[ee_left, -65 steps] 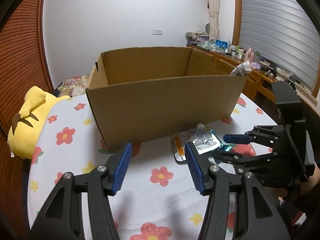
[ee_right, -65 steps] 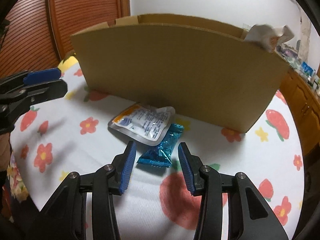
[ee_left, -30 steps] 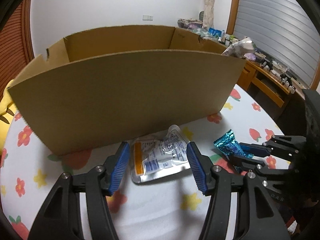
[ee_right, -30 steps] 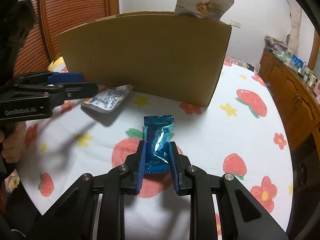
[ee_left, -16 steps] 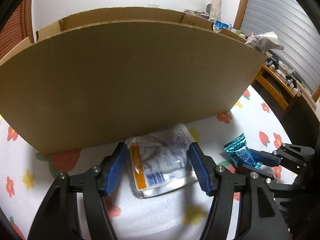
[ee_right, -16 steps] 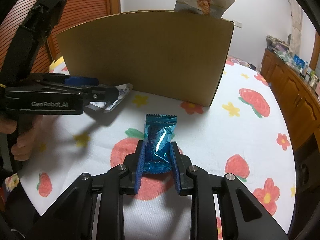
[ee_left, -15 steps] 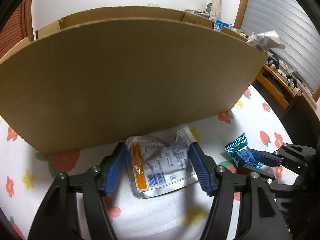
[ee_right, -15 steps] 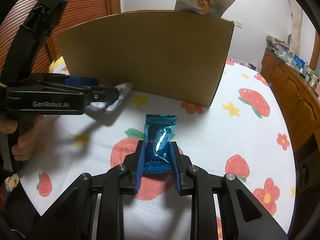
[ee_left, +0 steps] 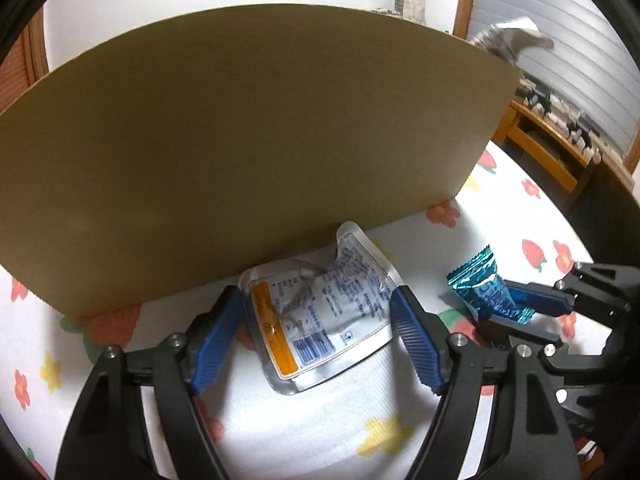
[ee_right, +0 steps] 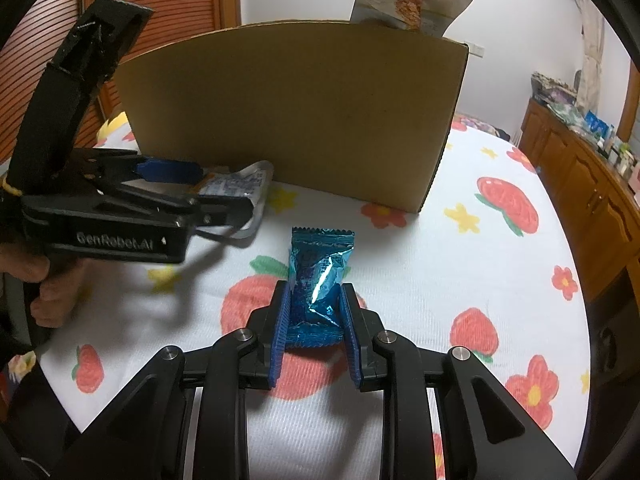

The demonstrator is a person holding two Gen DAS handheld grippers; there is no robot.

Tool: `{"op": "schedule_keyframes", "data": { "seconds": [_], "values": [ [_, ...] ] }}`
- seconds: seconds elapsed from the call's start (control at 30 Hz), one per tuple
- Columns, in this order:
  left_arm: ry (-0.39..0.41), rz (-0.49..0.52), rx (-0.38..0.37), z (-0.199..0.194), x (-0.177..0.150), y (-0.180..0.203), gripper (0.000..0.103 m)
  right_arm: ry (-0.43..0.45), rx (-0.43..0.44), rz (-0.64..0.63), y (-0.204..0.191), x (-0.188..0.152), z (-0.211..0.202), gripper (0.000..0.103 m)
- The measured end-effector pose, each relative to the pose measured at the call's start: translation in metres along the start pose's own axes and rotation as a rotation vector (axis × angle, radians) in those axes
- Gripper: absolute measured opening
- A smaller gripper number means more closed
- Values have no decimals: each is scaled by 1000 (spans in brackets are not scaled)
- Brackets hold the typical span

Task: Organize snacks
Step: 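Move the left gripper over the clear packet with orange stripe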

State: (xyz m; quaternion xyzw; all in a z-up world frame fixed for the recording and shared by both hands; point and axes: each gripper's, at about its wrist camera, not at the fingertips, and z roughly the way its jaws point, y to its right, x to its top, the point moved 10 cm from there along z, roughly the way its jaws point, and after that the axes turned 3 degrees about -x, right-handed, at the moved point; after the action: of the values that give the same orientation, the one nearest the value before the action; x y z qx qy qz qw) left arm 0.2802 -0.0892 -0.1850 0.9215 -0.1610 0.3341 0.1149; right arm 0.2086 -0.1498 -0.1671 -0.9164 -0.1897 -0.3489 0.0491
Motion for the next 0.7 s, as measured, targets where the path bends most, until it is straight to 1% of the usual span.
{"op": "schedule_keyframes", "data": {
  "seconds": [0.17,0.23,0.33,0.37,0.4,0.43,0.57,0.7],
  "values": [
    [-3,8,5,0,0,2,77,0,0,0,0,0,0,24],
    [-1,21,11,-1,-2,4,74,0,0,0,0,0,0,24],
    [3,31,-5,-4,-6,11,64,0,0,0,0,-1,1,24],
    [12,36,-13,-7,-7,14,54,1,1,0,-1,-1,1,24],
    [18,43,-15,-11,-8,16,35,0,1,0,-1,-1,1,24],
    [12,49,-2,-14,-10,17,34,0,1,-1,-1,-1,1,24],
    [10,64,-8,-19,-17,24,26,0,3,-1,-1,-1,1,25],
    [3,62,-14,-22,-21,26,24,0,3,-1,0,-1,1,25]
  ]
}}
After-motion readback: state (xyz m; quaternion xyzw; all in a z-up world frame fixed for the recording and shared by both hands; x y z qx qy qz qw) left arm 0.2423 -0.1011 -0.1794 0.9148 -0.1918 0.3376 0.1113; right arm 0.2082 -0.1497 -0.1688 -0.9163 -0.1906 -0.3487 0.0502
